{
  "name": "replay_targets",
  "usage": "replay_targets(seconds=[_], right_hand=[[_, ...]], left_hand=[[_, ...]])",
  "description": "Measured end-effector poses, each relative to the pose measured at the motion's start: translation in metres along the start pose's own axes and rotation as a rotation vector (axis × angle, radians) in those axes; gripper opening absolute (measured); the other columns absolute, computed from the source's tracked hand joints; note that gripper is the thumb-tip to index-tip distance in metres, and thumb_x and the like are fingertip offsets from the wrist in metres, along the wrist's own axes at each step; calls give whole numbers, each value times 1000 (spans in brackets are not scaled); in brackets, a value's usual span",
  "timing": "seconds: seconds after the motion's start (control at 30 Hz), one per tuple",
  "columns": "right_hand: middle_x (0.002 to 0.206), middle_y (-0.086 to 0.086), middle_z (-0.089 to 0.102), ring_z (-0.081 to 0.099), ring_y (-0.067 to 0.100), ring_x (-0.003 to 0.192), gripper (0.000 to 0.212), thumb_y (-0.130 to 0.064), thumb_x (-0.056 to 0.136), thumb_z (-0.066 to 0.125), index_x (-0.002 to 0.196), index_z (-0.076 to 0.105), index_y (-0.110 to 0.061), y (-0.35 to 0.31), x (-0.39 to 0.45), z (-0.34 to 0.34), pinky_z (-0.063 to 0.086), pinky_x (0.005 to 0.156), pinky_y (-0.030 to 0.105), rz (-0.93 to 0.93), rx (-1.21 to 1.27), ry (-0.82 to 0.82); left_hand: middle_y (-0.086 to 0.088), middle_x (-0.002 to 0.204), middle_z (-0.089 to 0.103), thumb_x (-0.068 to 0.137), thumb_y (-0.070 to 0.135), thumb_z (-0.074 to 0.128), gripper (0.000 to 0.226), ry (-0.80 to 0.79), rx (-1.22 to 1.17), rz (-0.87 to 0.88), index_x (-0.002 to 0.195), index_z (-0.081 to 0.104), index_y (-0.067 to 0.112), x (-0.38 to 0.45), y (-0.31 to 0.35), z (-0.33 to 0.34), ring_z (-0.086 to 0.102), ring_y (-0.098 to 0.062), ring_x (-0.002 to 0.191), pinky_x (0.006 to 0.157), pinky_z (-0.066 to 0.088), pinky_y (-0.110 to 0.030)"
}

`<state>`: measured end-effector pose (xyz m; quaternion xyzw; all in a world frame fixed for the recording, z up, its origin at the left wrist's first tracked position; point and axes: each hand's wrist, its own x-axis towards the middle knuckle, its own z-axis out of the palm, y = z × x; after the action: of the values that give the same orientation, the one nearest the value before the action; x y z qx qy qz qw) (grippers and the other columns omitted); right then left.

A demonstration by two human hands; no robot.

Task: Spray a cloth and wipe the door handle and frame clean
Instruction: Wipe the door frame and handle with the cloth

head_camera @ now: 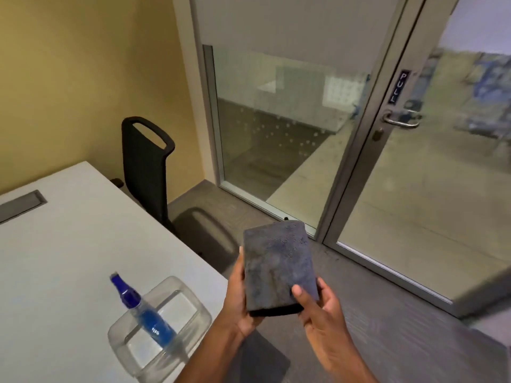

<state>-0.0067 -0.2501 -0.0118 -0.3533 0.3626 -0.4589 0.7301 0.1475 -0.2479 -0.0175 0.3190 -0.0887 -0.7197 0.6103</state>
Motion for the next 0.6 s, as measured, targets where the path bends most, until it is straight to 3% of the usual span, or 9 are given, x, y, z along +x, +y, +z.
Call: replay_targets(seconds=[0.03, 0.17, 0.27, 0.33, 0.5, 0.6], right_hand=[[108, 14, 75, 73, 24, 97, 53, -4, 69, 82, 117, 60, -2, -9, 6, -12, 60, 70, 26, -19, 36, 45], [103, 18, 74, 74, 23, 89, 46, -7, 71, 73, 113, 62, 5, -44, 20, -62, 60, 67, 27, -40, 165, 89], [106, 17, 74, 73, 22, 90, 36, -12, 72, 81, 107, 71, -5, -70, 27, -94, 60, 66, 27, -42, 204, 137], [110, 17, 73, 73, 22, 94, 39, -17, 69, 84, 106, 73, -10, -84, 34, -110, 59, 68, 27, -44, 226, 181], [116, 19, 71, 71, 25, 101, 59, -21, 65, 89, 118, 67, -6, -108, 52, -143, 59, 74, 30, -72, 348, 224], [123, 19, 68, 68, 27, 110, 58, -20, 70, 86, 122, 66, -8, -119, 68, -156, 58, 81, 34, -87, 454, 212]], left_hand=[[-16, 117, 74, 92, 61, 54, 64, -80, -70, -30, 116, 75, 6, 13, -6, 9, 73, -31, 106, 81, 61, -42], [-28, 136, 60, 93, 58, 56, 73, -151, -114, -157, 132, 61, -3, 47, -26, 57, 63, -39, 121, 96, 55, -51], [-27, 147, 50, 96, 60, 51, 75, -159, -74, -177, 145, 49, 3, 78, -45, 85, 52, -41, 134, 108, 45, -56], [-26, 148, 49, 95, 57, 55, 71, -172, -49, -210, 143, 52, 4, 93, -56, 102, 47, -41, 138, 117, 32, -60], [-26, 145, 52, 87, 41, 71, 65, -249, 9, -283, 137, 58, 0, 132, -72, 137, 52, -37, 135, 116, 34, -59], [-24, 143, 55, 94, 35, 62, 63, -262, 1, -323, 144, 48, 0, 164, -77, 150, 55, -34, 133, 113, 40, -55]])
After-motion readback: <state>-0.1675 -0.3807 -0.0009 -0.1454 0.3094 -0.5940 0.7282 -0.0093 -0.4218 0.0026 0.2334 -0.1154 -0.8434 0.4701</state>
